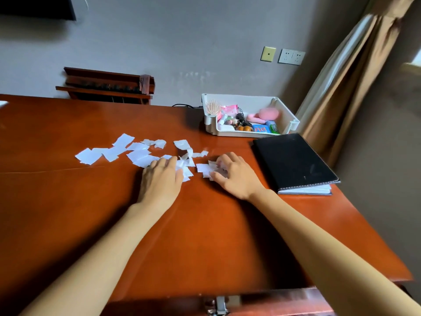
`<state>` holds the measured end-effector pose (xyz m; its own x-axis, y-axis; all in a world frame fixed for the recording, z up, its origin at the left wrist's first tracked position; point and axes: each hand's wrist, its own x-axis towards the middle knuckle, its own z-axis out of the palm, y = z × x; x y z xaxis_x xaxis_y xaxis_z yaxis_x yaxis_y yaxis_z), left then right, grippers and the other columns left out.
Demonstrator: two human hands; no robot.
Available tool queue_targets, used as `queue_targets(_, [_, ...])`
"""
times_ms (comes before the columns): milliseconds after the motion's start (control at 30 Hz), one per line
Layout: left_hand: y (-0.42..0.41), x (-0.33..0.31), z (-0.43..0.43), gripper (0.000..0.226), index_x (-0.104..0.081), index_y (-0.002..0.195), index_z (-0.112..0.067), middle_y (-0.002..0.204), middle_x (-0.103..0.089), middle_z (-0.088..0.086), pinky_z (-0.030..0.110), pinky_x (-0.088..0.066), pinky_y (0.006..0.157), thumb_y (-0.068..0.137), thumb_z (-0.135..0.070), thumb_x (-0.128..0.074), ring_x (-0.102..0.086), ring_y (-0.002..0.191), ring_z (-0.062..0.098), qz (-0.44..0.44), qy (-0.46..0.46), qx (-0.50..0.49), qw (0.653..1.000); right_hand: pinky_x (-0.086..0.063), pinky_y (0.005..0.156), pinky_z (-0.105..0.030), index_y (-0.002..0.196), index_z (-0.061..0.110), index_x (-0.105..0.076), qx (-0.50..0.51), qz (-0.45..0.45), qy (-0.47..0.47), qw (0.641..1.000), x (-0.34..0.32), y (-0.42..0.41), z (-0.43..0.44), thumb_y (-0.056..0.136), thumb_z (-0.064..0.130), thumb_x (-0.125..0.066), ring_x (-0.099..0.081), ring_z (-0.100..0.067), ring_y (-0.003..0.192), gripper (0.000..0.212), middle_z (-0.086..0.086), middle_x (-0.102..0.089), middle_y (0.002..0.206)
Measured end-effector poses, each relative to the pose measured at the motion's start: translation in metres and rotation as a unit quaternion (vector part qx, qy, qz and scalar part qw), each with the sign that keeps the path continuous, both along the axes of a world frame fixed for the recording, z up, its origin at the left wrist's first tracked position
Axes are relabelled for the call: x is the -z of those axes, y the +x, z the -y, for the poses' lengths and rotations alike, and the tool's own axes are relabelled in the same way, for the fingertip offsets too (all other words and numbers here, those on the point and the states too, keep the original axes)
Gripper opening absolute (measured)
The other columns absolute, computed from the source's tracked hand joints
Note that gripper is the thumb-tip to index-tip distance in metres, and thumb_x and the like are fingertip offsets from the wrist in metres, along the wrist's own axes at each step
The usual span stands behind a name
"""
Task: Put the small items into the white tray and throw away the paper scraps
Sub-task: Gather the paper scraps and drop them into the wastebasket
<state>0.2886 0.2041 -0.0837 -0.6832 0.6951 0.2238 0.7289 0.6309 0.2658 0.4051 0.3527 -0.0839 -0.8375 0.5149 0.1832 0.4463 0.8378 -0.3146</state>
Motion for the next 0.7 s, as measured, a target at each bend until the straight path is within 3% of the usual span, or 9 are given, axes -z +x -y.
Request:
queue_targets(100, [0.003, -0.001, -0.002, 0.055, -0.025, 0.146, -0.016, 0.152, -0.025, 0.011, 0.038, -0.023, 0.114, 0.097, -0.04, -0.033, -0.02, 0.141, 0.027, 0.015, 0.001, -0.001, 1.0, -0.033, 0.106, -0.04, 0.137, 0.026, -0.035, -0.001, 0.05, 0.024, 0.998, 0.001, 0.009, 0.001, 0.083, 0.064, -0.044, -0.039, -0.027, 0.124, 0.067, -0.005, -0.045, 0.132])
queue_targets(200, [0.0, 0.006, -0.009, 0.062, -0.013, 0.149, -0.023, 0.158, -0.01, 0.009, 0.042, -0.008, 0.119, 0.096, -0.05, -0.027, -0.005, 0.146, 0.028, 0.044, -0.074, 0.002, 0.996, -0.03, 0.104, -0.038, 0.141, 0.034, -0.03, 0.011, 0.085, 0.058, 0.995, 0.002, 0.008, 0.001, 0.083, 0.069, -0.037, -0.035, -0.025, 0.124, 0.068, -0.002, -0.041, 0.132])
queue_targets(400, [0.01, 0.001, -0.009, 0.056, -0.032, 0.142, -0.018, 0.142, -0.041, 0.006, 0.036, -0.029, 0.108, 0.095, -0.049, -0.033, -0.035, 0.132, 0.024, 0.001, -0.068, 0.004, 0.998, -0.044, 0.091, -0.036, 0.124, 0.02, -0.048, -0.008, 0.026, 0.078, 0.997, -0.002, 0.011, 0.005, 0.09, 0.051, -0.045, -0.047, -0.026, 0.107, 0.046, -0.007, -0.046, 0.116])
queue_targets(500, [0.016, -0.002, -0.01, 0.049, -0.036, 0.139, -0.015, 0.134, -0.045, 0.006, 0.034, -0.034, 0.101, 0.097, -0.041, -0.037, -0.04, 0.125, 0.024, -0.022, -0.041, 0.013, 0.999, -0.043, 0.073, -0.033, 0.116, 0.014, -0.049, -0.004, 0.008, 0.09, 0.996, -0.004, 0.013, 0.01, 0.092, 0.042, -0.047, -0.058, -0.03, 0.097, 0.037, -0.008, -0.05, 0.112])
queue_targets(600, [0.012, 0.009, -0.016, 0.039, -0.044, 0.132, -0.013, 0.126, -0.049, 0.006, 0.036, -0.04, 0.097, 0.097, -0.029, -0.043, -0.045, 0.117, 0.026, -0.067, -0.055, 0.009, 0.996, -0.041, 0.066, -0.034, 0.111, 0.011, -0.05, 0.013, 0.008, 0.11, 0.994, -0.004, 0.016, 0.013, 0.094, 0.035, -0.047, -0.061, -0.035, 0.089, 0.03, -0.009, -0.054, 0.108])
queue_targets(700, [-0.025, 0.098, -0.061, 0.044, -0.056, 0.112, -0.029, 0.094, -0.044, -0.004, 0.048, -0.05, 0.089, 0.086, -0.062, -0.042, -0.049, 0.085, 0.024, 0.0, -0.071, 0.012, 0.997, -0.042, 0.066, -0.035, 0.106, 0.009, -0.051, 0.033, -0.017, 0.1, 0.994, -0.005, 0.02, 0.015, 0.095, 0.024, -0.044, -0.06, -0.037, 0.089, 0.02, -0.011, -0.058, 0.105])
